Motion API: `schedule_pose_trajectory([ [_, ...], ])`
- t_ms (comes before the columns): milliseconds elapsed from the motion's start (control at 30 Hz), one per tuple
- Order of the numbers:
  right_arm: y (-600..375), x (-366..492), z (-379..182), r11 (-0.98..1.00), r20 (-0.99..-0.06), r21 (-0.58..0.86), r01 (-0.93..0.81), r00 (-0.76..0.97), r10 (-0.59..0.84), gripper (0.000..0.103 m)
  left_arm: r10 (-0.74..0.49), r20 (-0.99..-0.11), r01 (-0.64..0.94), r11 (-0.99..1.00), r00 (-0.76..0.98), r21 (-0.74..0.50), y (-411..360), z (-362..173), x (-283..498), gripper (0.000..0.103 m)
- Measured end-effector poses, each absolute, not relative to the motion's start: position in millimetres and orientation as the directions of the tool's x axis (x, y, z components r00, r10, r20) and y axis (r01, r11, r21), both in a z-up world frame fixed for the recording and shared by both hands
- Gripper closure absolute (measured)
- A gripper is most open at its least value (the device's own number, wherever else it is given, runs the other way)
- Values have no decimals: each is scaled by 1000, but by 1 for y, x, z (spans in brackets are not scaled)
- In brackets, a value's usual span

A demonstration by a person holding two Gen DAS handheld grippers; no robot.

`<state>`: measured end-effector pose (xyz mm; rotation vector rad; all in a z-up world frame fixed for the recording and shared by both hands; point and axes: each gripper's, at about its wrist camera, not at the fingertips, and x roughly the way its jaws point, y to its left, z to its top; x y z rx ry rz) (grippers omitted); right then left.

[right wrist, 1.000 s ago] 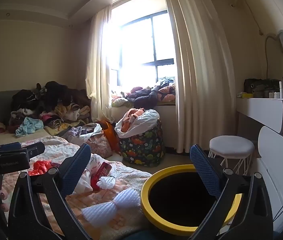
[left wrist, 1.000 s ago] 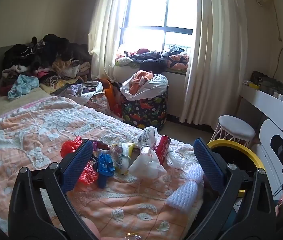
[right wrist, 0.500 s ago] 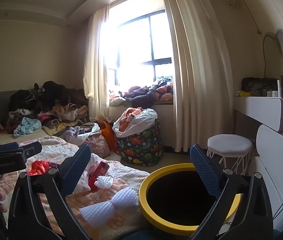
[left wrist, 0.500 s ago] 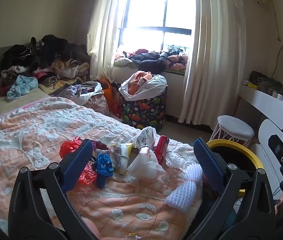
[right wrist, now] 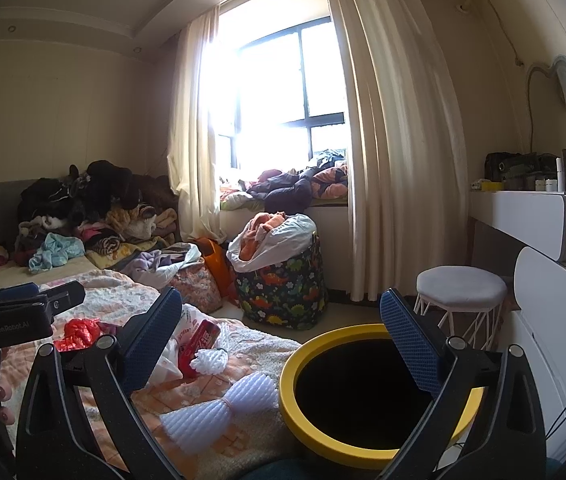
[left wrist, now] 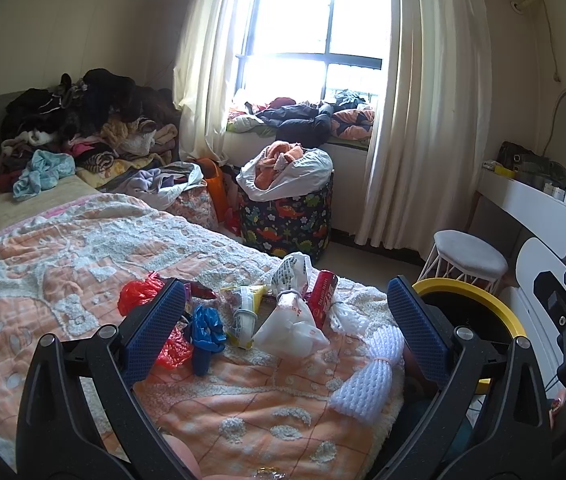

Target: Collect trash

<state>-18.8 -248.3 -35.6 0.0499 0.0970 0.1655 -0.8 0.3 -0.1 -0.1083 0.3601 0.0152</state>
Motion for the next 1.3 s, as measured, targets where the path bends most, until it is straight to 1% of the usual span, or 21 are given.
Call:
schedule_pose_trajectory([
  [1100, -250, -17, -45, 987, -101, 59, -148, 983, 153, 6, -7, -356, -32, 994, 934, -105, -5, 2, -2, 10],
  [1300, -253, -14, -49, 987, -118, 56, -152, 980, 158, 6, -4, -366, -39, 993, 931, -111, -10, -2, -3, 10],
])
